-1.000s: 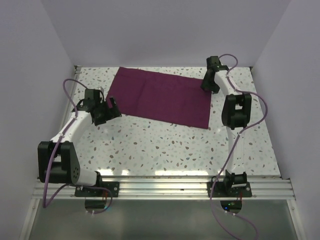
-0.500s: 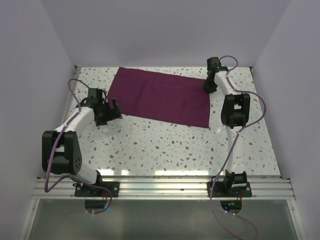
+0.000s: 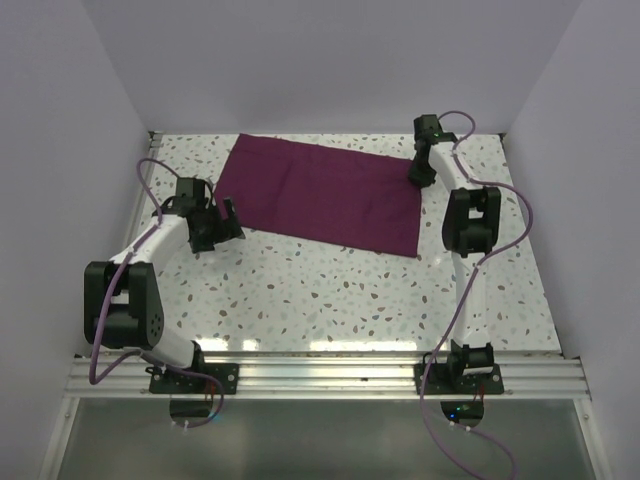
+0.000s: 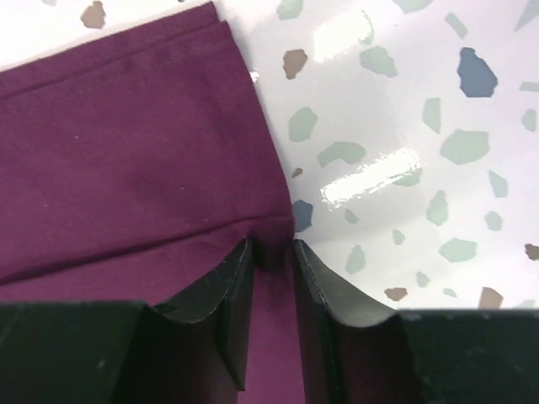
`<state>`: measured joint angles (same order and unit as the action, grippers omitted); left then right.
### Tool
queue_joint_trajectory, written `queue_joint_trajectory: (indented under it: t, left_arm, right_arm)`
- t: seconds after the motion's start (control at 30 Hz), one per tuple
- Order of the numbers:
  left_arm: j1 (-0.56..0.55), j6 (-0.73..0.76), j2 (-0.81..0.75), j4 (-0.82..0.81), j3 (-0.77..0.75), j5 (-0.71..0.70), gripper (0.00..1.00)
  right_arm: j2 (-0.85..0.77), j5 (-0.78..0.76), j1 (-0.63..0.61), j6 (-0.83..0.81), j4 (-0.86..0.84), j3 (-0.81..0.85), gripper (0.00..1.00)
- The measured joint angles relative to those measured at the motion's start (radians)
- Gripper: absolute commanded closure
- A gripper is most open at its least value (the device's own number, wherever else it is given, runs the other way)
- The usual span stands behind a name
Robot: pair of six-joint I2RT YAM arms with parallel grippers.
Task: Open and lay out the surgical kit
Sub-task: Open the surgical kit at the center of the board.
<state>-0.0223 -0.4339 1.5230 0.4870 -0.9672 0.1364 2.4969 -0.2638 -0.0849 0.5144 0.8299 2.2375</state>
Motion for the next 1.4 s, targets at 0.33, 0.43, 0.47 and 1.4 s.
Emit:
queue_joint_trajectory:
  t: [0.33, 0.43, 0.47, 1.4]
  left_arm:
    - [0.000, 0.000, -0.002, 0.000, 0.000, 0.002, 0.07]
    - [0.000, 0.000, -0.011, -0.001, 0.005, 0.002, 0.07]
    - [0.000, 0.001, -0.019, 0.001, 0.010, 0.002, 0.07]
    - [0.000, 0.035, -0.076, 0.019, 0.049, -0.008, 0.07]
  right_arm:
    - [-0.020, -0.035, 0.005, -0.052, 0.045, -0.004, 1.00]
    - [-0.020, -0.035, 0.006, -0.052, 0.049, -0.004, 1.00]
    - [-0.020, -0.035, 0.006, -0.052, 0.050, -0.004, 1.00]
    - [-0.029, -0.006, 0.007, 0.000, -0.011, -0.033, 0.89]
